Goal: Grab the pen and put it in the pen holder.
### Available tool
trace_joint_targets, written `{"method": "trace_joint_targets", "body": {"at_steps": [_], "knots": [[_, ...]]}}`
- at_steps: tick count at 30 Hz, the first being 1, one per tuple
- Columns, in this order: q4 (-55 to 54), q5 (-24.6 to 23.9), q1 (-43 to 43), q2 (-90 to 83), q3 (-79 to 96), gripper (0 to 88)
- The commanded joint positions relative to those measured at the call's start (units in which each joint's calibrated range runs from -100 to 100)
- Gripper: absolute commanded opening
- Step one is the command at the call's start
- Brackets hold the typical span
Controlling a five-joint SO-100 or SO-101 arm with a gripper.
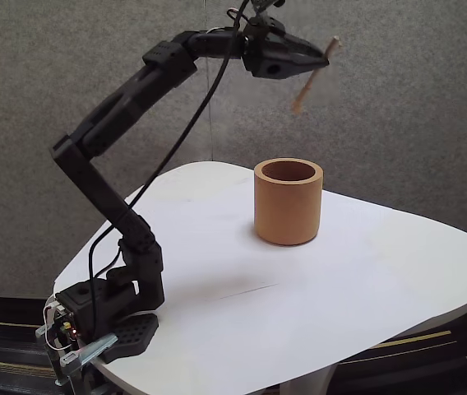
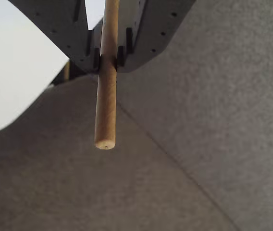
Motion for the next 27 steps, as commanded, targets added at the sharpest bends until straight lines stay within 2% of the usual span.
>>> {"method": "trace_joint_targets", "body": {"at_steps": [1,10,15,27], "knots": [[-5.1,3.4,-3.9,-0.8,-0.5,0.5],[-13.8,8.0,-8.8,1.2,11.6,0.5],[-20.8,8.3,-9.4,2.9,18.1,0.5],[-24.0,8.2,-10.4,15.2,16.5,0.5]]}}
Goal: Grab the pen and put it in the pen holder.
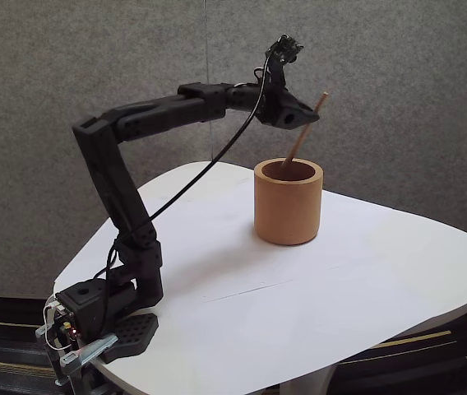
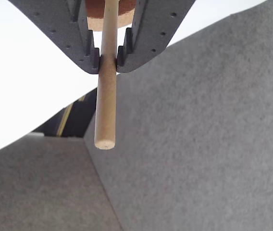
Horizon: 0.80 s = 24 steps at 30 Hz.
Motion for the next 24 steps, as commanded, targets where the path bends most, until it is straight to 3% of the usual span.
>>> {"method": "trace_joint_targets", "body": {"at_steps": [1,12,24], "knots": [[-1.1,0.2,-1.5,1.2,-1.1,0.5],[-1.3,0.2,-3.2,2.0,10.3,0.5],[-0.8,0.3,-3.7,2.1,10.7,3.7]]}}
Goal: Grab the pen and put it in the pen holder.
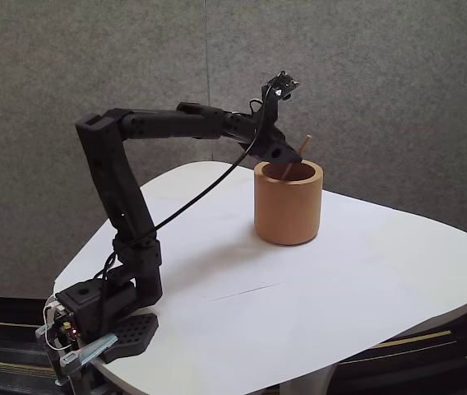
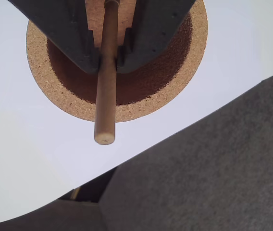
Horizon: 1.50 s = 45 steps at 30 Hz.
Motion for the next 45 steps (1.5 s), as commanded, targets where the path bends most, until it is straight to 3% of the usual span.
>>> {"method": "trace_joint_targets", "body": {"at_steps": [1,5,7,14,24,30,35,45], "knots": [[-0.4,0.7,-0.4,-0.2,-0.5,7.3],[-0.9,2.4,-0.2,-0.2,-1.2,25.1],[-1.0,2.5,-0.3,-0.2,-1.4,29.6],[-1.0,2.5,-0.3,-0.3,-2.3,30.4],[-0.3,2.5,-0.5,-0.6,-26.7,30.4],[-0.3,1.9,-1.1,-4.0,-27.8,30.4],[-0.2,-3.5,-1.9,-17.4,-18.1,30.4],[0.0,-12.6,-1.2,-50.6,22.3,30.0]]}}
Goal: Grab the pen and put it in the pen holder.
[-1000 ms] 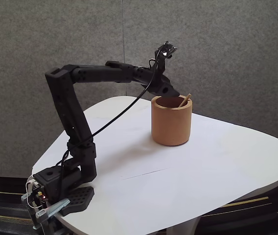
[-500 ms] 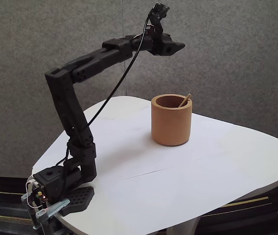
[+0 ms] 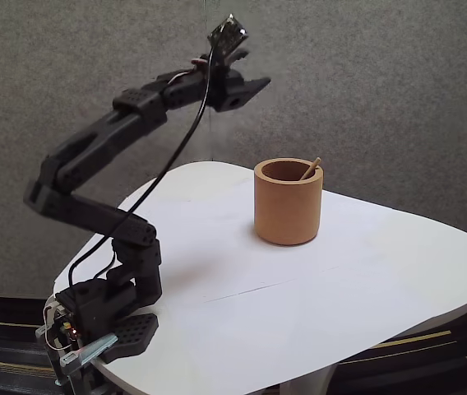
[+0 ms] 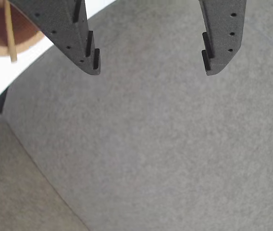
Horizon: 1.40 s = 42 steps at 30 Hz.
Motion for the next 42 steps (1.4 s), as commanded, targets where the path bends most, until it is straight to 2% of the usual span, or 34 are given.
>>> {"method": "trace_joint_targets", "body": {"at_steps": [1,4,7,12,17,21,32,42], "knots": [[0.3,-3.0,0.4,-15.1,14.9,30.0],[4.2,-4.4,0.5,-23.9,23.9,29.9],[13.1,-6.9,1.3,-30.4,29.0,29.8],[32.5,-14.1,2.8,-34.6,31.3,29.8],[46.0,-23.1,2.8,-34.6,34.1,29.8],[48.2,-28.3,2.8,-34.7,39.9,29.8],[48.5,-36.1,2.9,-34.7,52.2,29.8],[48.4,-36.2,2.9,-34.7,52.3,29.8]]}}
